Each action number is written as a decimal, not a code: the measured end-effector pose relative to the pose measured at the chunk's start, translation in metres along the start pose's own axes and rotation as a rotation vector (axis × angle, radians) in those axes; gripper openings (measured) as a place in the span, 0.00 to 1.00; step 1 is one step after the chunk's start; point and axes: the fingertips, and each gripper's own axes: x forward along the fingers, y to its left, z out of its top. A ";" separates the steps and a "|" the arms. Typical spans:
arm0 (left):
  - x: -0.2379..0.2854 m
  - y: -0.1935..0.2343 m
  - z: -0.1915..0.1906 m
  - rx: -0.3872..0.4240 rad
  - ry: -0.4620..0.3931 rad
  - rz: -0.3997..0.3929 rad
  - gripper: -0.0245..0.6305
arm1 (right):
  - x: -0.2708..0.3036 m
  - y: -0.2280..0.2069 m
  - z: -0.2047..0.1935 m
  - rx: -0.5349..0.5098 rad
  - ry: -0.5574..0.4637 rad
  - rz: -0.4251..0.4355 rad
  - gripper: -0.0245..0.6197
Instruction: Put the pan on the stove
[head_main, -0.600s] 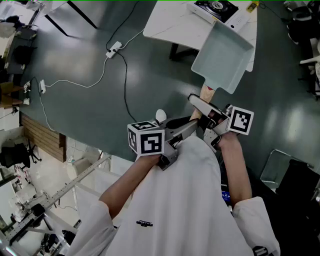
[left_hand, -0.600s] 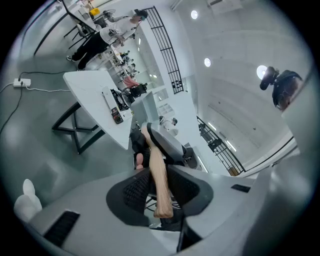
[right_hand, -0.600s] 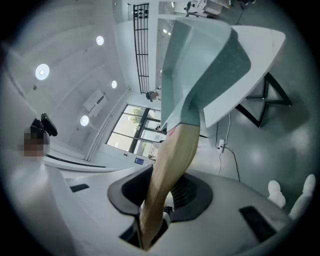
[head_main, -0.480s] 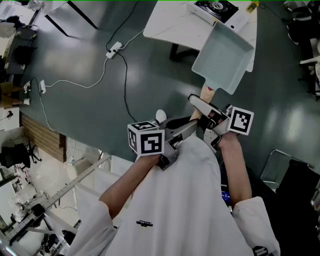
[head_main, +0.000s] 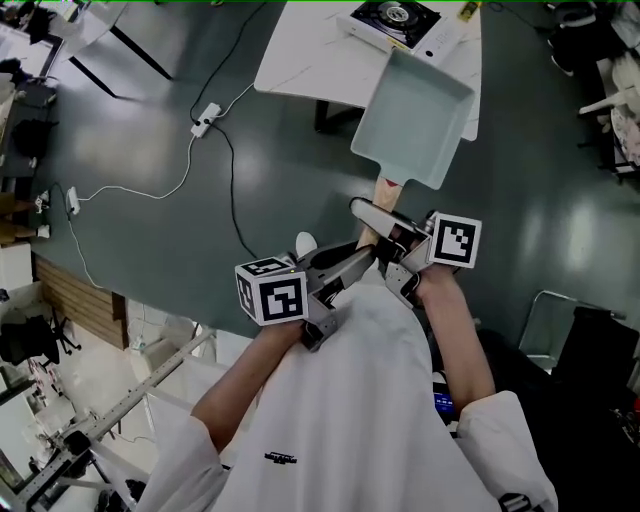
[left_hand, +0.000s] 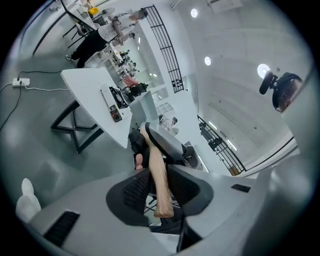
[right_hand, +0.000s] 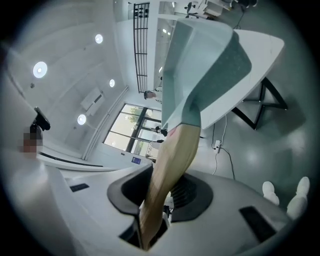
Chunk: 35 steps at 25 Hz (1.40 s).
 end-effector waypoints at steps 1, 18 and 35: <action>0.002 0.000 -0.001 -0.002 0.000 0.002 0.21 | -0.002 0.000 0.000 -0.002 0.005 -0.004 0.20; 0.105 -0.012 0.001 -0.003 -0.041 0.044 0.21 | -0.067 -0.030 0.065 -0.016 0.078 -0.015 0.20; 0.208 0.070 0.229 -0.009 0.006 0.010 0.21 | 0.043 -0.084 0.300 -0.033 0.049 -0.064 0.20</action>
